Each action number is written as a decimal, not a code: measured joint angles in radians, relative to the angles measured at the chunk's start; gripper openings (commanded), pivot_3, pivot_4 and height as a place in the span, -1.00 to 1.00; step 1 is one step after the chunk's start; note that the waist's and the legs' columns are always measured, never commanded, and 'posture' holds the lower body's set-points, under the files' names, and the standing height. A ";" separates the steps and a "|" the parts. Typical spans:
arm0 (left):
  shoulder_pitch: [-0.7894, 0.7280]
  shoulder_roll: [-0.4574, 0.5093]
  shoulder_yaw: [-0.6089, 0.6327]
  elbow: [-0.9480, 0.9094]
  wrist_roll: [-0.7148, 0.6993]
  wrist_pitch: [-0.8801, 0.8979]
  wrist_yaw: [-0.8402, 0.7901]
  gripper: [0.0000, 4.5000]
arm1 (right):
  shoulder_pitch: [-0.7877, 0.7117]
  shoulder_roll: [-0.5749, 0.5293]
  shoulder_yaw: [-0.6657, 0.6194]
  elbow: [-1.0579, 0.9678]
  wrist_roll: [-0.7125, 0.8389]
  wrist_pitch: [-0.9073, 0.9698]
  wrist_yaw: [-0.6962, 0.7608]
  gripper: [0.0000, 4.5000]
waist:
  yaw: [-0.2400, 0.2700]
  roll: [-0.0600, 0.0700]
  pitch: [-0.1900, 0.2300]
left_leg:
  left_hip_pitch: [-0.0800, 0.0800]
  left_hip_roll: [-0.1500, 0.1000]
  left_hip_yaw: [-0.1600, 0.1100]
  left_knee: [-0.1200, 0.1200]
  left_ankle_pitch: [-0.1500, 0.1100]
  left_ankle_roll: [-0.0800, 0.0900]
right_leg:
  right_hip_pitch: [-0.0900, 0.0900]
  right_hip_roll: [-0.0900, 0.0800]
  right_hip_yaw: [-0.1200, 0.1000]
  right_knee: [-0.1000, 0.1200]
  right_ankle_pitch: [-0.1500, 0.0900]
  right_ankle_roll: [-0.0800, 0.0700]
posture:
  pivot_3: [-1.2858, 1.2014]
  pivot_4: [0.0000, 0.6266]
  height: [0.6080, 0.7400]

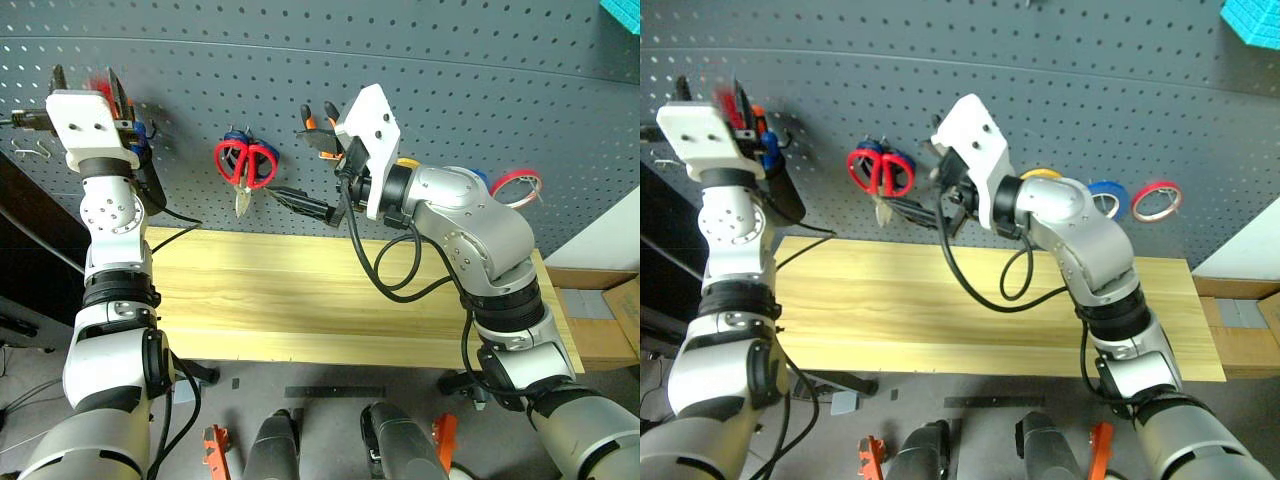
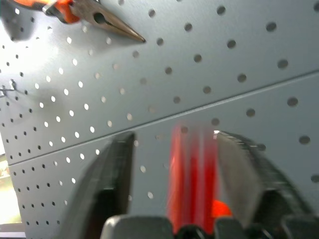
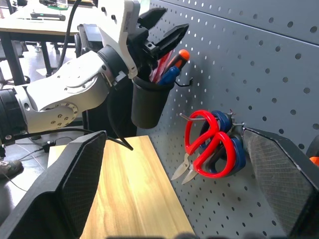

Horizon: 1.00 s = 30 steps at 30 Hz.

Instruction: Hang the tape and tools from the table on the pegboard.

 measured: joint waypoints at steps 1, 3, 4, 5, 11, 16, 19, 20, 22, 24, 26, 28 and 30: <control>0.001 0.000 0.001 -0.005 -0.003 0.000 0.002 0.89 | 0.000 0.000 0.000 0.000 0.000 0.000 0.000 1.00 | 0.000 0.000 -0.002 | 0.000 0.000 0.000 0.000 0.000 0.000 | 0.000 0.000 0.000 0.000 0.000 0.000 | -0.06 -0.58 1.00; 0.001 0.000 0.004 -0.020 -0.005 0.002 0.006 0.99 | 0.000 0.000 0.000 0.000 0.000 0.000 0.000 1.00 | 0.000 0.000 -0.007 | 0.000 0.000 0.000 0.001 0.000 0.000 | 0.000 0.000 0.000 0.001 0.000 0.000 | -0.06 -0.60 1.00; 0.001 0.000 0.007 -0.034 -0.010 0.005 0.009 0.99 | 0.000 0.000 0.000 0.000 0.000 0.000 0.000 1.00 | 0.000 0.000 -0.009 | 0.000 0.000 0.000 0.001 0.000 0.000 | 0.000 0.000 0.000 0.002 0.000 0.000 | -0.06 -0.61 1.00; 0.001 -0.001 0.008 -0.049 -0.017 0.011 0.010 0.99 | 0.000 0.001 0.000 0.000 0.000 0.000 0.000 1.00 | 0.000 0.000 -0.012 | 0.000 0.000 0.000 0.002 0.000 0.000 | 0.000 0.000 0.000 0.002 0.000 0.000 | -0.06 -0.61 1.00; 0.004 -0.037 0.003 -0.245 -0.077 0.127 -0.040 0.99 | -0.001 -0.004 -0.006 0.000 0.003 -0.002 0.000 1.00 | 0.001 -0.001 -0.014 | 0.000 -0.001 -0.001 0.011 0.000 0.001 | 0.001 0.000 0.000 0.012 0.000 0.000 | -0.05 -0.65 1.00; 0.076 -0.065 -0.090 -0.499 -0.192 0.352 -0.285 0.99 | 0.002 -0.035 -0.049 -0.007 0.035 0.000 0.015 1.00 | 0.000 0.006 -0.032 | 0.001 -0.001 -0.001 0.013 0.000 0.001 | 0.002 0.001 0.001 0.013 0.000 0.000 | -0.03 -0.71 1.00; 0.172 -0.084 -0.124 -0.627 -0.261 0.527 -0.376 0.99 | 0.043 -0.075 -0.079 -0.042 0.053 0.002 0.030 1.00 | -0.005 0.009 -0.045 | 0.002 0.000 -0.002 0.013 0.000 0.001 | 0.002 0.002 0.001 0.013 0.000 0.000 | -0.02 -0.75 1.00; 0.211 -0.087 -0.131 -0.671 -0.278 0.584 -0.393 0.99 | 0.072 -0.096 -0.081 -0.056 0.057 0.004 0.038 1.00 | -0.008 0.009 -0.049 | 0.002 0.000 -0.002 0.012 0.000 0.001 | 0.002 0.002 0.001 0.013 0.000 0.000 | -0.02 -0.77 1.00; 0.276 -0.103 -0.133 -0.752 -0.299 0.695 -0.394 0.99 | 0.140 -0.130 -0.086 -0.082 0.072 0.016 0.045 1.00 | -0.011 0.010 -0.057 | 0.002 0.000 -0.002 0.013 0.000 0.001 | 0.003 0.002 0.001 0.014 0.000 0.000 | -0.01 -0.79 1.00; 0.333 -0.115 -0.137 -0.831 -0.308 0.789 -0.387 0.99 | 0.213 -0.157 -0.090 -0.120 0.082 0.028 0.044 1.00 | -0.013 0.010 -0.063 | 0.002 0.000 -0.002 0.013 0.000 0.001 | 0.003 0.002 0.002 0.014 0.000 0.000 | -0.01 -0.81 1.00; 0.400 -0.129 -0.142 -0.917 -0.322 0.887 -0.381 0.99 | 0.295 -0.182 -0.091 -0.159 0.083 0.040 0.038 1.00 | -0.014 0.012 -0.073 | 0.003 0.000 -0.002 0.013 0.000 0.001 | 0.003 0.002 0.002 0.014 0.000 0.000 | 0.00 -0.85 1.00; 0.448 -0.148 -0.152 -0.961 -0.329 0.935 -0.374 0.99 | 0.367 -0.195 -0.090 -0.181 0.072 0.033 0.018 1.00 | -0.011 0.013 -0.085 | 0.004 0.000 -0.002 0.013 0.000 0.001 | 0.005 0.003 0.002 0.013 0.000 0.000 | 0.00 -0.87 1.00; 0.506 -0.162 -0.162 -1.002 -0.326 0.958 -0.376 0.99 | 0.461 -0.196 -0.090 -0.195 0.036 -0.004 -0.018 1.00 | -0.007 0.013 -0.090 | 0.017 -0.001 -0.002 0.011 -0.001 0.002 | 0.018 0.003 0.002 0.010 -0.001 0.000 | 0.00 -0.89 1.00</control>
